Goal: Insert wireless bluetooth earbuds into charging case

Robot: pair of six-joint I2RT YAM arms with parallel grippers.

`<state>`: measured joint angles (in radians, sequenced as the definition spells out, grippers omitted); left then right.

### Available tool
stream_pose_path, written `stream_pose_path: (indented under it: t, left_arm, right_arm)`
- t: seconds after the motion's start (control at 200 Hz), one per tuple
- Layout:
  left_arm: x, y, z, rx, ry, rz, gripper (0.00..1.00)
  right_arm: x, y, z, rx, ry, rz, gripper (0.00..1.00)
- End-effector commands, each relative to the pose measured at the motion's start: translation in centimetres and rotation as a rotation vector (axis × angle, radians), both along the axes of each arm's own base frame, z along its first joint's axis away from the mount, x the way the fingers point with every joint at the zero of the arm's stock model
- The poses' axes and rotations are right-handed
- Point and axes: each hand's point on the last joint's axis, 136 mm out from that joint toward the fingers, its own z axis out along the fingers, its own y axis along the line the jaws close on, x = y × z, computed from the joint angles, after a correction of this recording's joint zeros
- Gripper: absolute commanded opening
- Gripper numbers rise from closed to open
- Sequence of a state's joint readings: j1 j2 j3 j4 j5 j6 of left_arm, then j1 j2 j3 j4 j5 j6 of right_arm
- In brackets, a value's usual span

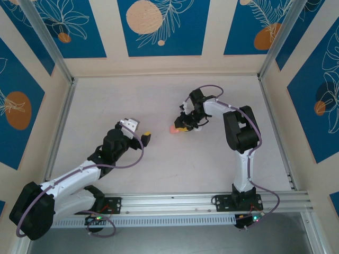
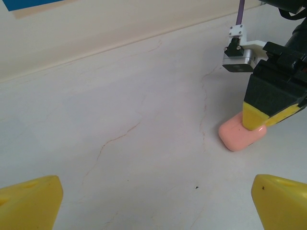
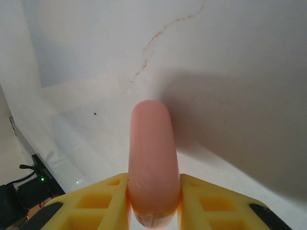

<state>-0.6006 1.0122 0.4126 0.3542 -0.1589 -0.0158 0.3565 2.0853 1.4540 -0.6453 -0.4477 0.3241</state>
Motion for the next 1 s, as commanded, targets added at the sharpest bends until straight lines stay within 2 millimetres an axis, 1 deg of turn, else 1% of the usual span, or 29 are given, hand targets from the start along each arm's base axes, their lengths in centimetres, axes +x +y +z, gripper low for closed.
stream_pose_path:
  t: [0.0,0.155,0.475,0.59,0.72,0.87,0.945,0.99]
  left_arm:
    - [0.4,0.0,1.2,0.004,-0.03,0.01,1.0]
    - [0.4,0.1,1.3,0.005,-0.033,0.012,1.0]
    - [0.3,0.4,1.6,0.009,-0.04,0.021,1.0]
    - [0.3,0.5,1.6,0.012,-0.042,0.026,1.0]
    - [0.4,0.7,1.9,0.014,-0.046,0.041,1.0]
    - [1.0,1.5,2.1,0.049,-0.045,0.077,1.0]
    - [1.7,2.4,2.4,0.074,-0.044,0.121,1.0]
    - [2.1,3.1,2.6,0.085,-0.039,0.15,1.0]
  right_arm:
    - [0.1,-0.3,-0.5,-0.013,0.039,-0.019,0.31]
    - [0.3,-0.7,-0.5,-0.03,0.038,-0.034,0.38]
    - [0.7,-1.2,-0.2,-0.06,0.021,-0.054,0.44]
    - [0.9,-1.3,0.3,-0.066,0.001,-0.062,0.46]
    - [1.3,-1.7,2.0,-0.077,-0.055,-0.077,0.47]
    - [1.9,-2.5,5.1,-0.098,-0.183,-0.104,0.49]
    - [2.2,-3.4,6.7,-0.116,-0.265,-0.127,0.53]
    - [2.4,-4.0,7.6,-0.133,-0.322,-0.146,0.59]
